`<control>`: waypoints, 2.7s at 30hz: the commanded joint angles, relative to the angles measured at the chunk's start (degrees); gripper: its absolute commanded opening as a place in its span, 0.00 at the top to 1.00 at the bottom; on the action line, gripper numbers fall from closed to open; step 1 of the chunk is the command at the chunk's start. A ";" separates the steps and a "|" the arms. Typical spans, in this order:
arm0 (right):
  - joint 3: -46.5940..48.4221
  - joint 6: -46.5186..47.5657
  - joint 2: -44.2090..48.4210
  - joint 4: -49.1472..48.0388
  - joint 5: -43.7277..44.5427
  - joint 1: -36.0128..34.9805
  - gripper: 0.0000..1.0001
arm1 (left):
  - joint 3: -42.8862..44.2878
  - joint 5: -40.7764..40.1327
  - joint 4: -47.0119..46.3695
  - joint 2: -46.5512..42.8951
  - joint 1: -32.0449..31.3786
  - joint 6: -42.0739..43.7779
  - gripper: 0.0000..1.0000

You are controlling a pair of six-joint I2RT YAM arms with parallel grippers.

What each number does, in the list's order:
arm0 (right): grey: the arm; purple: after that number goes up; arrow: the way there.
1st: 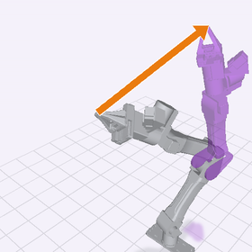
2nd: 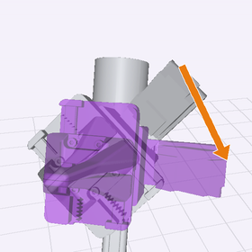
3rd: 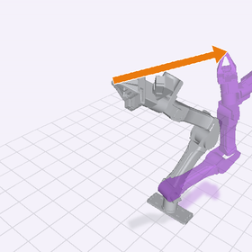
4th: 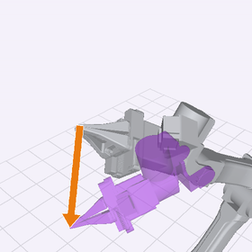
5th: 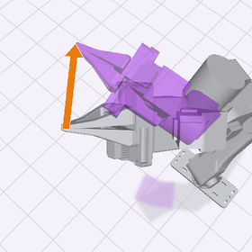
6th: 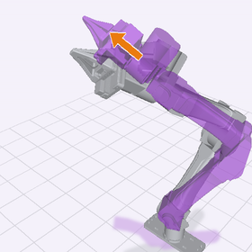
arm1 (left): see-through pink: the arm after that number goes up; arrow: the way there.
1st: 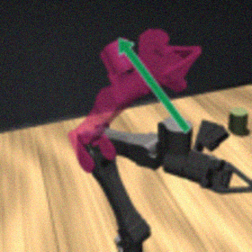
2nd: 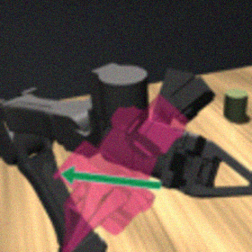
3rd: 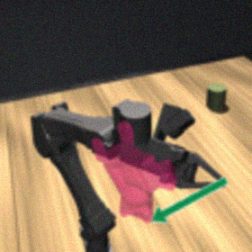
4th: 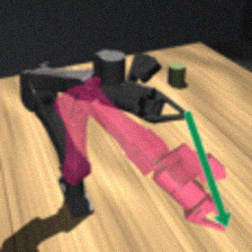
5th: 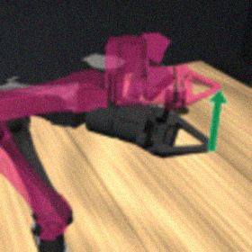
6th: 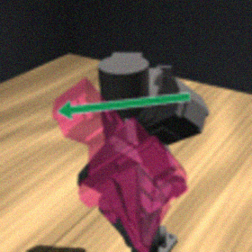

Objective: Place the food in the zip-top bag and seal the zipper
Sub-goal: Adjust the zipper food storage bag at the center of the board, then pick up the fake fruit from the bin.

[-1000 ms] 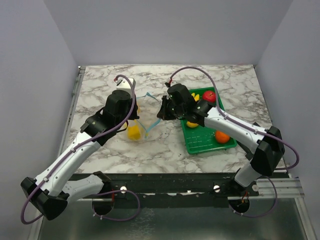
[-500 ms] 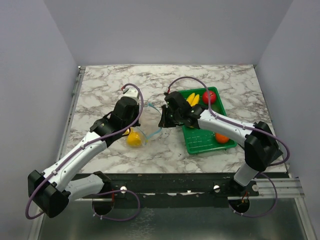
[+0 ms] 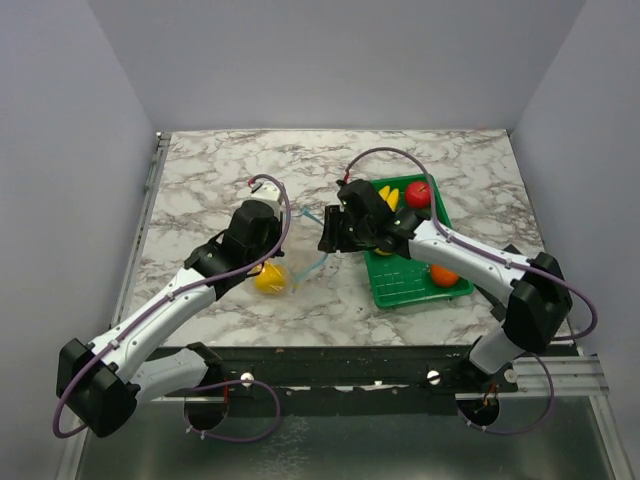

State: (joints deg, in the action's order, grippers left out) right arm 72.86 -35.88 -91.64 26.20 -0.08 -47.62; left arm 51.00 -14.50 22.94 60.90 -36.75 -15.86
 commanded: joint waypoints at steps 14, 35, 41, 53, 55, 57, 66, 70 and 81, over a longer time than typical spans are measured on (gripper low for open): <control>-0.48 1.65 13.29 13.59 22.52 0.29 0.21 | -3.70 4.28 -5.15 -3.13 0.12 1.55 1.00; -12.47 -9.57 13.09 11.20 17.30 11.71 0.00 | -3.88 4.40 -5.56 -3.59 0.11 1.99 1.00; -14.27 -11.68 11.56 7.67 16.69 14.71 0.00 | -3.96 4.24 -5.49 -3.69 0.11 2.22 1.00; -16.64 -17.18 7.51 0.96 14.27 21.64 0.00 | -3.94 4.16 -5.54 -3.58 0.11 2.43 1.00; -16.55 -17.48 6.54 -0.01 13.67 22.46 0.00 | -3.98 4.21 -5.53 -3.51 0.10 2.46 1.00; -16.28 -17.73 5.31 -0.73 13.40 22.94 0.01 | -3.95 4.22 -5.54 -3.51 0.10 2.49 1.00; -14.93 -18.15 1.00 -3.62 12.65 24.04 0.03 | -3.95 4.18 -5.54 -3.38 0.10 2.50 1.00; -14.74 -18.40 -0.38 -4.62 12.13 24.61 0.08 | -3.92 3.98 -5.53 -3.38 0.10 2.55 1.00; -16.32 -19.14 -1.87 -6.79 12.19 25.03 0.24 | -4.03 3.96 -5.50 -3.34 0.15 2.50 1.00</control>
State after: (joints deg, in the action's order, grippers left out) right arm 57.23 -54.19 -92.27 21.30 12.34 -23.14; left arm 47.44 -11.14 18.24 58.19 -36.75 -13.87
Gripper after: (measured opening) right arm 0.777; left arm 0.003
